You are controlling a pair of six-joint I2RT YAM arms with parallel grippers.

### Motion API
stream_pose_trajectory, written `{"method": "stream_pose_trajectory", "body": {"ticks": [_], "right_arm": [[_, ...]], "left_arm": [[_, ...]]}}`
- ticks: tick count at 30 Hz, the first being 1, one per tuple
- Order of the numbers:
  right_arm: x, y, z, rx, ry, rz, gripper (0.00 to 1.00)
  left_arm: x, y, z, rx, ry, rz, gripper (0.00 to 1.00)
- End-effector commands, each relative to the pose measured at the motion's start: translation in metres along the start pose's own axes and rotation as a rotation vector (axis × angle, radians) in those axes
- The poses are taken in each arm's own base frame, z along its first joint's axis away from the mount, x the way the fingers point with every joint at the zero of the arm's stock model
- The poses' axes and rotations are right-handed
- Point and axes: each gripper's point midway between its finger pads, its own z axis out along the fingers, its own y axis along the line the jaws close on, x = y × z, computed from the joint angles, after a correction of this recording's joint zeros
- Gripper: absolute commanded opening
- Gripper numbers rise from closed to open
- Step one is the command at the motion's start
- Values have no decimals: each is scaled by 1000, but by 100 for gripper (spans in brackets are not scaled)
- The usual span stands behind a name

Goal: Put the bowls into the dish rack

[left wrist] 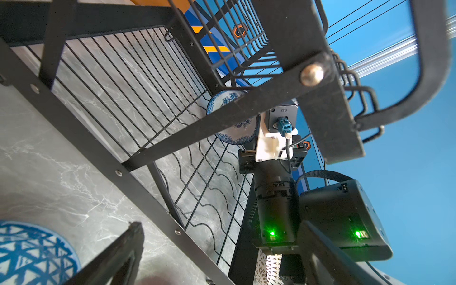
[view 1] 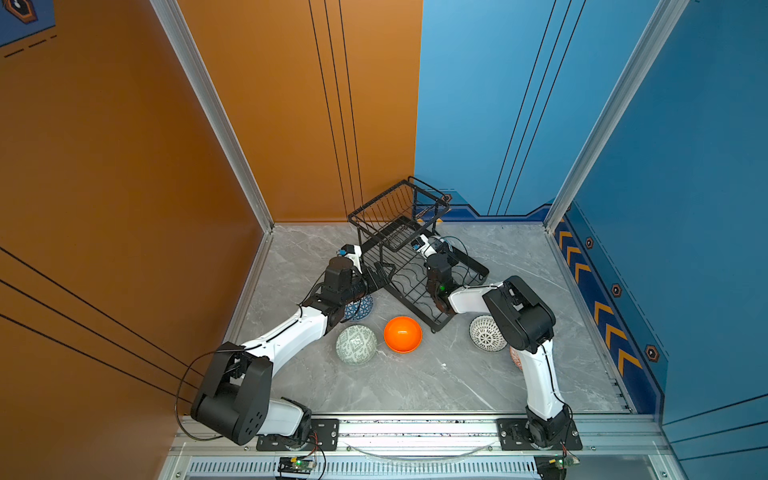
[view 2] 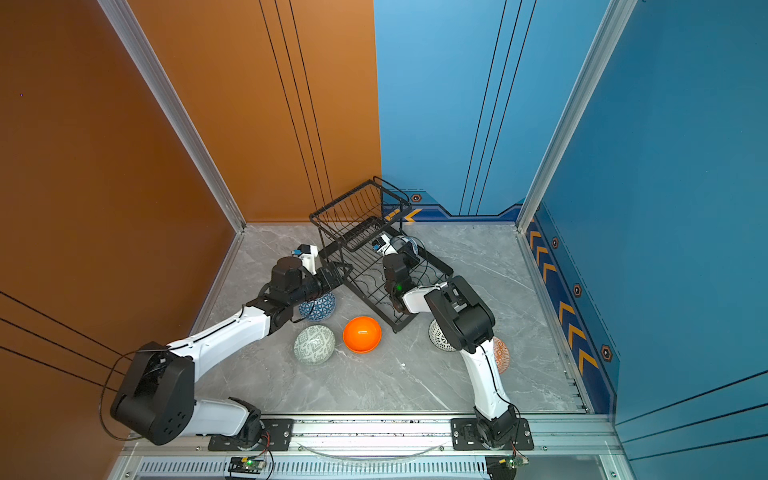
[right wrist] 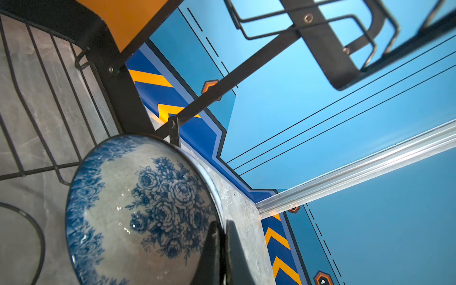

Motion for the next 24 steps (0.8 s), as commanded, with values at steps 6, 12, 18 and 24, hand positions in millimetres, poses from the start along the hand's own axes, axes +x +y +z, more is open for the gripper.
{"method": "stream_pose_trajectory", "body": {"ticks": [6, 12, 18, 24], "right_arm": [[29, 4, 10, 25, 75, -9, 0], [30, -3, 10, 77, 76, -8, 0], [33, -2, 10, 140, 69, -22, 0], [34, -14, 5, 184, 65, 16, 0]], "left_arm": [[3, 5, 2, -7, 2, 29, 98], [5, 5, 1, -14, -5, 45, 98], [2, 3, -2, -7, -19, 54, 98], [3, 4, -3, -4, -20, 60, 98]]}}
